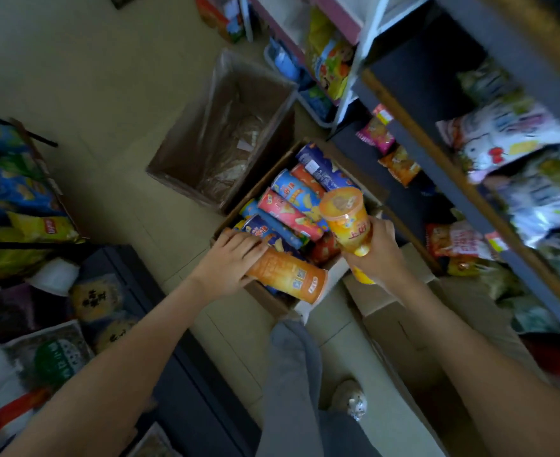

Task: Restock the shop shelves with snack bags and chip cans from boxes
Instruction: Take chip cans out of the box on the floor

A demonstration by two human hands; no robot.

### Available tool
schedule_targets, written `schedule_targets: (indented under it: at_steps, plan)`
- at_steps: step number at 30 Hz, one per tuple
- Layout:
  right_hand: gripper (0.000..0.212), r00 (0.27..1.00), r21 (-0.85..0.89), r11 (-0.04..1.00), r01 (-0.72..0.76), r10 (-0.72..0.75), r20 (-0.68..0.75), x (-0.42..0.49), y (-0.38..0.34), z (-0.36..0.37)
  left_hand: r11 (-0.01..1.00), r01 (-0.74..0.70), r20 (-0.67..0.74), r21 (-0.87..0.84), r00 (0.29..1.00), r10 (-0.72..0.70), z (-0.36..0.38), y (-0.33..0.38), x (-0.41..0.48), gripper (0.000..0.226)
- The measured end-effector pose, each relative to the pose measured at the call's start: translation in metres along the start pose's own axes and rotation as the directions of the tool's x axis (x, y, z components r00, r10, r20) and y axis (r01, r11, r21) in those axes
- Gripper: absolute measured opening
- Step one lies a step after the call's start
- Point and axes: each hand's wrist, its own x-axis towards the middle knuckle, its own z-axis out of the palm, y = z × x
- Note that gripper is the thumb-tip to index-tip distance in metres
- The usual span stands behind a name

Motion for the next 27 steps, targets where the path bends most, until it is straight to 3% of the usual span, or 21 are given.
schedule_targets:
  at_steps: [3,8,16,18,22,24,27]
  plan:
    - [0.064,0.998,0.014,0.999,0.036,-0.035,-0.047,-0.048,0.004,-0.036,0.998,-0.052,-0.026,0.038,0.998,0.053,-0.032,0.040,0.006,0.089]
    - [0.072,0.985,-0.003,0.997,0.079,-0.078,-0.156,-0.138,0.028,-0.104,0.982,-0.148,-0.109,0.113,0.981,0.160,-0.093,0.126,0.024,0.088]
    - [0.078,0.938,0.054,0.998,0.042,-0.021,-0.345,-0.279,0.063,-0.229,0.941,-0.286,-0.256,0.183,0.910,0.326,-0.194,0.246,0.081,0.085]
    - [0.074,0.911,0.121,0.992,0.026,0.026,-0.413,-0.309,0.067,-0.257,0.962,-0.261,-0.292,0.084,0.916,0.274,-0.214,0.271,0.098,0.084]
    - [0.077,0.836,0.194,0.981,0.016,0.093,-0.541,-0.358,0.076,-0.302,0.924,-0.146,-0.301,-0.354,0.953,0.035,-0.247,0.322,0.124,0.082]
    - [0.083,0.819,0.251,0.968,0.002,0.142,-0.556,-0.376,0.078,-0.317,0.818,-0.095,-0.228,-0.567,0.973,-0.045,-0.259,0.343,0.135,0.082]
    - [0.087,0.781,0.327,0.945,0.013,0.195,-0.594,-0.408,0.081,-0.336,0.552,-0.035,-0.079,-0.833,0.995,-0.056,-0.286,0.382,0.146,0.075]
